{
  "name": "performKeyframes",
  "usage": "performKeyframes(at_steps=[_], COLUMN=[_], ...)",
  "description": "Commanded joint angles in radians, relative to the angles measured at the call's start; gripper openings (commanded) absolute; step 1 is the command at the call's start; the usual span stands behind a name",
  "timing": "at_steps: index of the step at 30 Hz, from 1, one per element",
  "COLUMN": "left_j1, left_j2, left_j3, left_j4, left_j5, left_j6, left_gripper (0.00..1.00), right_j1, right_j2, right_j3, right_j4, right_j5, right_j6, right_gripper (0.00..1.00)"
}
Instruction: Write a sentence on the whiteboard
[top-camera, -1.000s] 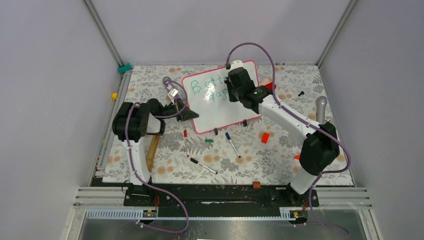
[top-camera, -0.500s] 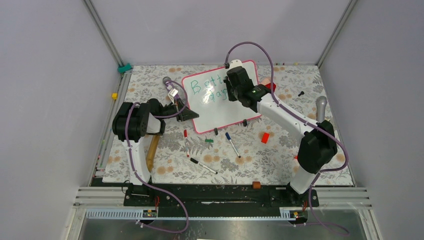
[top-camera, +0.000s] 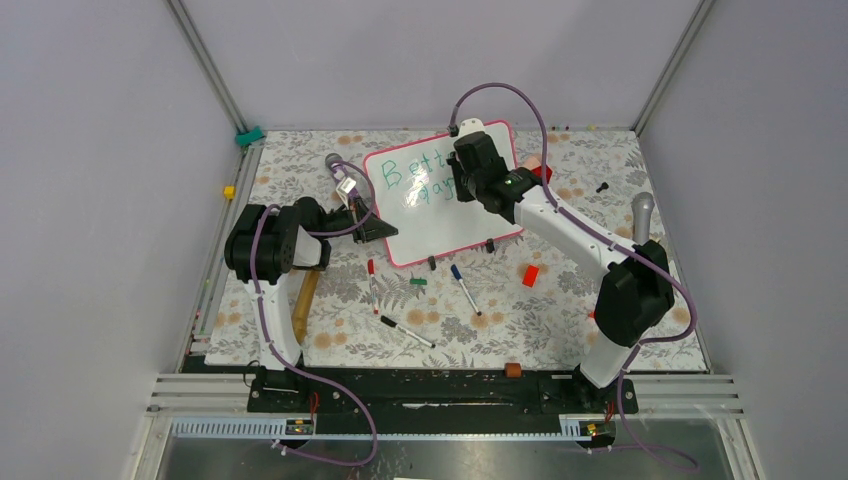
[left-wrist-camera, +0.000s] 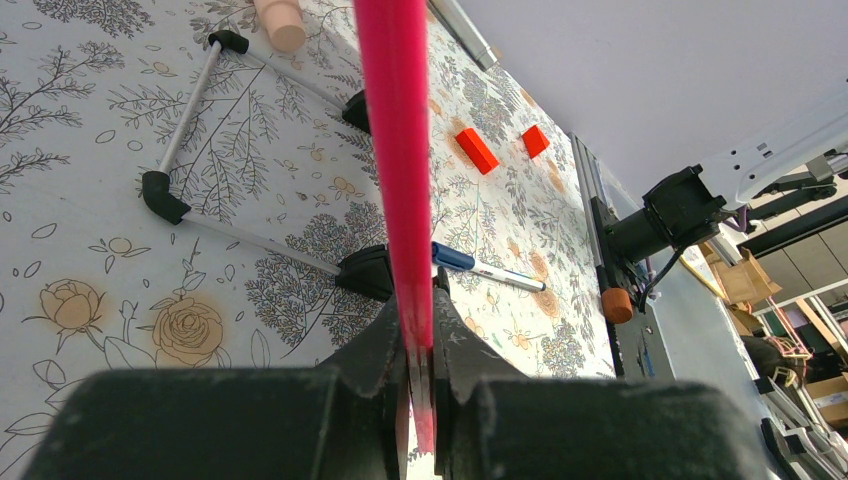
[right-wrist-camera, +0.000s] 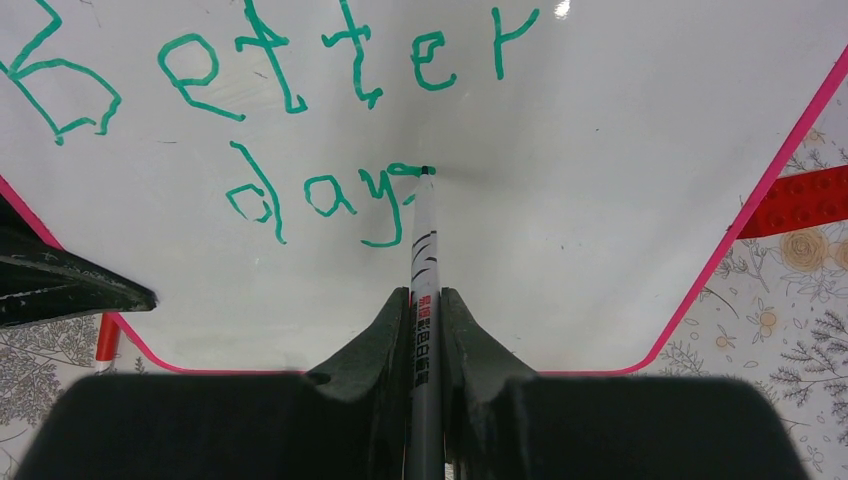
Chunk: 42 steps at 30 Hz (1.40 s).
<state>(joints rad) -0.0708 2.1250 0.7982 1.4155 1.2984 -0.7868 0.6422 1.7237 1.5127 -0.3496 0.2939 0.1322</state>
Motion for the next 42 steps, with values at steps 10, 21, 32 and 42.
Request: performKeyframes(at_steps=[10, 21, 32, 42], left_j1=[-0.021, -0.021, -0.021, -0.021], left_j2=[0.027, 0.027, 0.027, 0.027], left_j3=[-0.007, -0.006, -0.007, -0.007], left_j4=[0.046, 0.046, 0.045, 0.046], left_j5=[0.132, 0.131, 0.133, 0.132], left_j6=[0.087, 0.087, 0.087, 0.087], left_gripper=[0.0, 0.0, 0.0, 0.0], right_j1=[-0.007, -0.007, -0.007, -0.01], right_j2=[0.013, 0.011, 0.005, 0.005], right_j3=[0.038, 0.037, 0.042, 0.041], right_j4=[0.015, -0.03, -0.039, -0.05], right_j5=[-0.069, -0.023, 0.032, 0.039], right_j6=[-0.017, -0.028, -0.028, -0.031], right_gripper=[0.0, 0.0, 0.0, 0.0])
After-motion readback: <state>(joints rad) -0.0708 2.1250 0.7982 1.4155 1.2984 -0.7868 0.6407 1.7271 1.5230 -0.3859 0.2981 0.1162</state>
